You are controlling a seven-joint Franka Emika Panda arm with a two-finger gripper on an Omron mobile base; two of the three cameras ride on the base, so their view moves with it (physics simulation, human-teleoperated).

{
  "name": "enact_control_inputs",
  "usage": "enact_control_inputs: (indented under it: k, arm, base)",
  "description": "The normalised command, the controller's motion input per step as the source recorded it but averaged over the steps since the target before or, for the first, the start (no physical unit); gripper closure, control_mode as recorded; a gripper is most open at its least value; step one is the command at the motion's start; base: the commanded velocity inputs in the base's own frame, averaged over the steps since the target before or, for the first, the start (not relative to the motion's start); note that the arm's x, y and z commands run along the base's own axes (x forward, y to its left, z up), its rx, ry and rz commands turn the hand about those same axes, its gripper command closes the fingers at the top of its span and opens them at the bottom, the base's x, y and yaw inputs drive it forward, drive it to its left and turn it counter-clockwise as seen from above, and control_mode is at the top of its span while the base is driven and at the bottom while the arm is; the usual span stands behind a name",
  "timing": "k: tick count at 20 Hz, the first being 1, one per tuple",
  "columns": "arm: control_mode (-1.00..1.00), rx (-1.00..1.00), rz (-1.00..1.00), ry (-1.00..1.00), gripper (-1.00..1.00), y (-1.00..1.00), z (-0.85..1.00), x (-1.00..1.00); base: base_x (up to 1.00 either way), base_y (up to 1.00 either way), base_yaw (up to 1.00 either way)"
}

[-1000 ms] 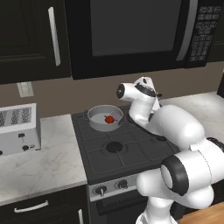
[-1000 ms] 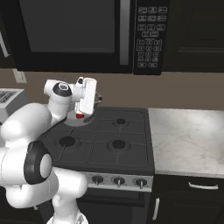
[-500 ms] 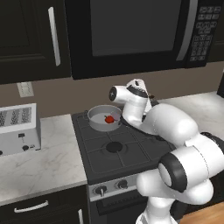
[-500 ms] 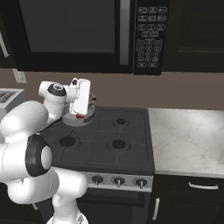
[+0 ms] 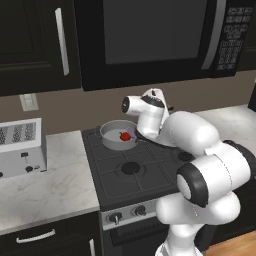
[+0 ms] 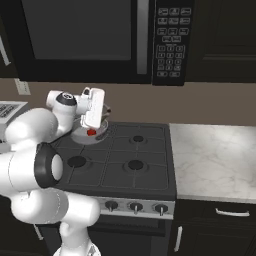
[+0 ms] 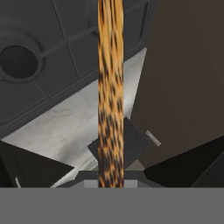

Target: Put the bell pepper and eggplant in the pot. Retrieve the spatula and lightly stir the vegetables in the pot.

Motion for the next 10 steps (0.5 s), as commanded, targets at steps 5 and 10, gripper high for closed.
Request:
enact_control_inputs:
  k: [5,10]
  arm:
    - [-1.0,-0.01,-0.03,0.0,1.0,0.0,-0.06,0.15]
    - [-1.0,-0.02,-0.01,0.0,1.0,0.01,-0.29,0.0]
  base:
    - [0.0,0.0,0.0]
    - [0.0,0.0,0.0]
